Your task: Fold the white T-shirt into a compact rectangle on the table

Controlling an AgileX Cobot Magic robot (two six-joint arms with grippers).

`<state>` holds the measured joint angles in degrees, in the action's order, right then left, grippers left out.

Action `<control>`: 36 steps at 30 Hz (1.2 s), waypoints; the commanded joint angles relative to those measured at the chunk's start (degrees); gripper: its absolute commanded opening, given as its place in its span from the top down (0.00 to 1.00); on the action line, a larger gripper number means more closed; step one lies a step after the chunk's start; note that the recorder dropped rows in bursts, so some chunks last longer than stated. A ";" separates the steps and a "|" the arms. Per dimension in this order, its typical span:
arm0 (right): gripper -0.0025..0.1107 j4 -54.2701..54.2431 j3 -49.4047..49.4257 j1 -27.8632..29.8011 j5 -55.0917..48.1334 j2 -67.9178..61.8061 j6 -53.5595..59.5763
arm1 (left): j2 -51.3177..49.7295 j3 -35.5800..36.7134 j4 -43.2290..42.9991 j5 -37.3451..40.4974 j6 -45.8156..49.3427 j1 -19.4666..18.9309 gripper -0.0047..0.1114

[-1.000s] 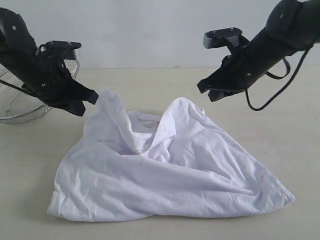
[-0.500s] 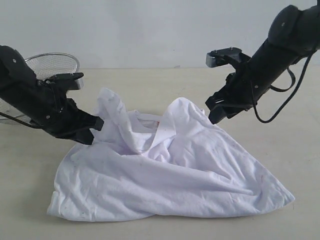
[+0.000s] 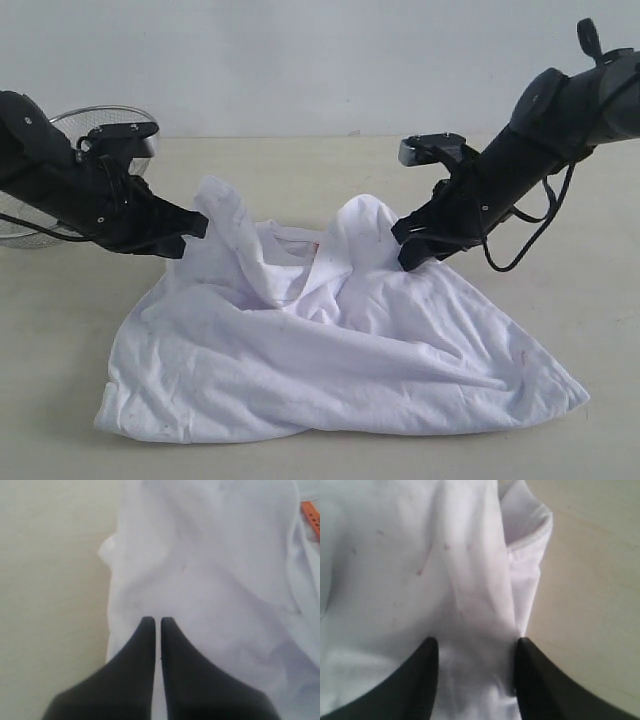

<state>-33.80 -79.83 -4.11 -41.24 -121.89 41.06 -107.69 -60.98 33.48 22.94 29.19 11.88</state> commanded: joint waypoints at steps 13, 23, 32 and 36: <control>0.98 5.91 -0.24 -1.04 4.38 2.33 -6.69 | -6.46 -6.75 0.59 2.66 1.07 0.18 0.92; 0.98 24.09 0.00 -1.04 2.47 7.36 -27.14 | -6.69 -7.02 1.42 2.43 1.07 0.18 0.92; 0.98 33.14 0.56 -1.04 3.01 7.26 -37.46 | -6.69 -7.02 1.64 2.31 1.34 0.18 0.92; 0.96 33.14 0.56 -1.04 3.79 7.26 -35.06 | -6.69 -7.36 3.38 2.70 3.74 0.18 0.92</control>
<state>-1.81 -79.36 -5.16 -38.22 -115.13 4.28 -114.48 -67.81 34.68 25.12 30.74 11.88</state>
